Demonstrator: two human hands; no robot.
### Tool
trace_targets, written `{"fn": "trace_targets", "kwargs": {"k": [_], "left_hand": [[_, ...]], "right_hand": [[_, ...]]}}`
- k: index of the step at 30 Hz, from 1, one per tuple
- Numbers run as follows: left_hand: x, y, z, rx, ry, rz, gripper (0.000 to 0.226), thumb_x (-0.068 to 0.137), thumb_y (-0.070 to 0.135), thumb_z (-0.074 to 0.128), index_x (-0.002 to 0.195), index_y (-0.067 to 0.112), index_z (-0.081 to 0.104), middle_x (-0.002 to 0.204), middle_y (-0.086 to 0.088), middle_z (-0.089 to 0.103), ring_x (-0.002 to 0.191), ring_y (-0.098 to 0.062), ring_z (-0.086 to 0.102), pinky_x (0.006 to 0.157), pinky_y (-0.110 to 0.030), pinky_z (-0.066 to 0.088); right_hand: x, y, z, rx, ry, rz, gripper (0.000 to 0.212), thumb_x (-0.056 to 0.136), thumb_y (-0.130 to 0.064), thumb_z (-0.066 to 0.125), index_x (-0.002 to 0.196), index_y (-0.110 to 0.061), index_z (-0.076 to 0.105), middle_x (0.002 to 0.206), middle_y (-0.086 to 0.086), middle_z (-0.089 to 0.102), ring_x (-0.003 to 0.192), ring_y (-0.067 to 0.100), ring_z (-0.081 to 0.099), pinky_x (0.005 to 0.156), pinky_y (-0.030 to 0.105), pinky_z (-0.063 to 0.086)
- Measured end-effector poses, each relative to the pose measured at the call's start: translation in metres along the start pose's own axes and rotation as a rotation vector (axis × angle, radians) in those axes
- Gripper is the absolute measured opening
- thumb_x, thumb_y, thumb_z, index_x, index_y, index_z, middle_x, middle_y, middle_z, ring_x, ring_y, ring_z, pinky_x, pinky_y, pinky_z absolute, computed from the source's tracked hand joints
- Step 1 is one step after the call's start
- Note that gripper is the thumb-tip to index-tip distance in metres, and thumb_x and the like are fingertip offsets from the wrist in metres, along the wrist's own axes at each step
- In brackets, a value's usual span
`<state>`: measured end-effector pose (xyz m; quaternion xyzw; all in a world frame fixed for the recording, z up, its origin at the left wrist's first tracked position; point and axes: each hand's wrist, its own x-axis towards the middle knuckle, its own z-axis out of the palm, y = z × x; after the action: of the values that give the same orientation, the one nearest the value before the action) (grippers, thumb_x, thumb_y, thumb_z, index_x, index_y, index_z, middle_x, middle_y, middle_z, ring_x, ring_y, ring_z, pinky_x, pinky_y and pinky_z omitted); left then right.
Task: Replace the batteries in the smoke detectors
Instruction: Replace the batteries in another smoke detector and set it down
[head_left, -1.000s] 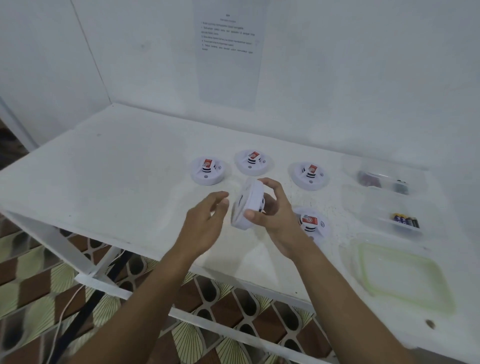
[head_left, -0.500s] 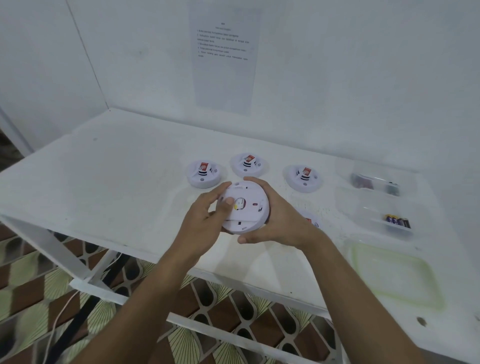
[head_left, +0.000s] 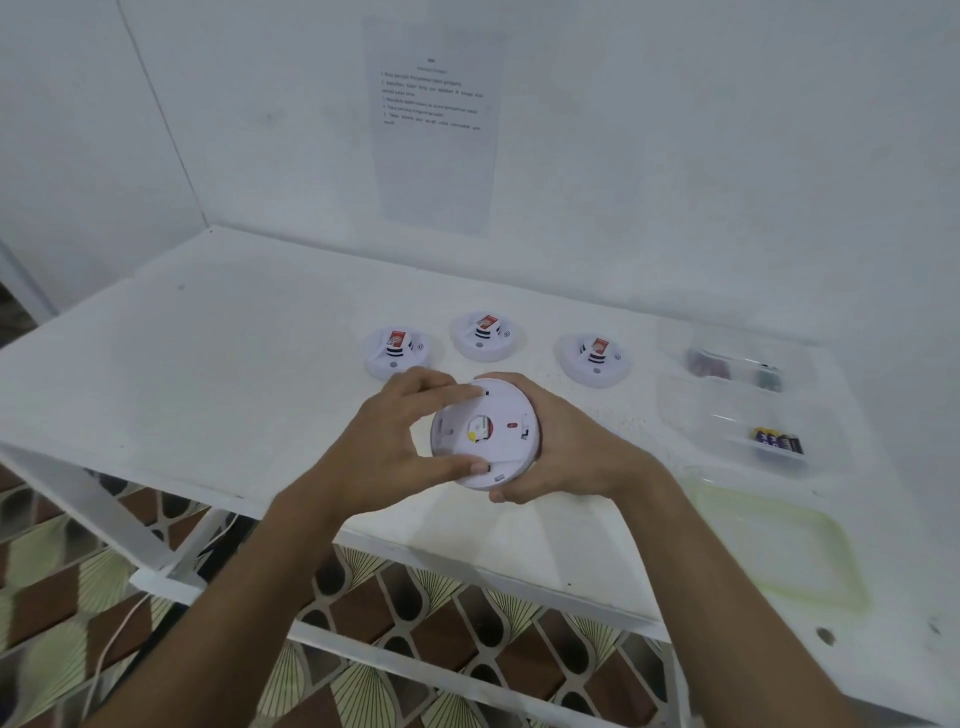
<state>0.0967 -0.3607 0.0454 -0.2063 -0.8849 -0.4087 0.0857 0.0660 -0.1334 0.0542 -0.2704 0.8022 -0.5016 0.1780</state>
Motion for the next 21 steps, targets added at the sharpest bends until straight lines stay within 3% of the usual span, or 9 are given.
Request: {"fn": "trace_targets", "kwargs": {"k": [5,18,21], "left_hand": [[-0.001,0.001,-0.003,0.025,-0.041,0.069,0.065,0.063,0.052,0.086,0.122,0.041,0.061,0.114,0.021,0.055,0.110,0.004,0.050,0.084,-0.003,0.036],[0.002,0.003,0.011,0.084,0.009,0.176,0.066,0.058,0.054,0.075,0.114,0.019,0.067,0.104,0.027,0.052,0.092,0.016,0.048,0.073,-0.003,0.038],[0.001,0.001,0.016,0.091,0.034,0.175,0.064,0.060,0.053,0.074,0.111,0.015,0.066,0.100,0.027,0.050,0.091,0.016,0.048,0.072,-0.002,0.037]], "right_hand": [[-0.005,0.001,-0.002,-0.043,-0.043,0.020,0.096,0.061,0.000,0.091,0.141,-0.026,0.044,0.129,-0.008,0.058,0.122,0.014,0.057,0.095,0.044,0.055],[-0.009,0.012,0.002,-0.081,-0.016,0.026,0.095,0.064,-0.001,0.091,0.141,-0.027,0.042,0.128,-0.009,0.056,0.118,0.011,0.057,0.090,0.027,0.056],[-0.008,0.015,0.005,-0.068,0.021,0.022,0.094,0.063,-0.001,0.090,0.140,-0.028,0.043,0.127,-0.008,0.057,0.117,0.013,0.059,0.088,0.031,0.058]]}}
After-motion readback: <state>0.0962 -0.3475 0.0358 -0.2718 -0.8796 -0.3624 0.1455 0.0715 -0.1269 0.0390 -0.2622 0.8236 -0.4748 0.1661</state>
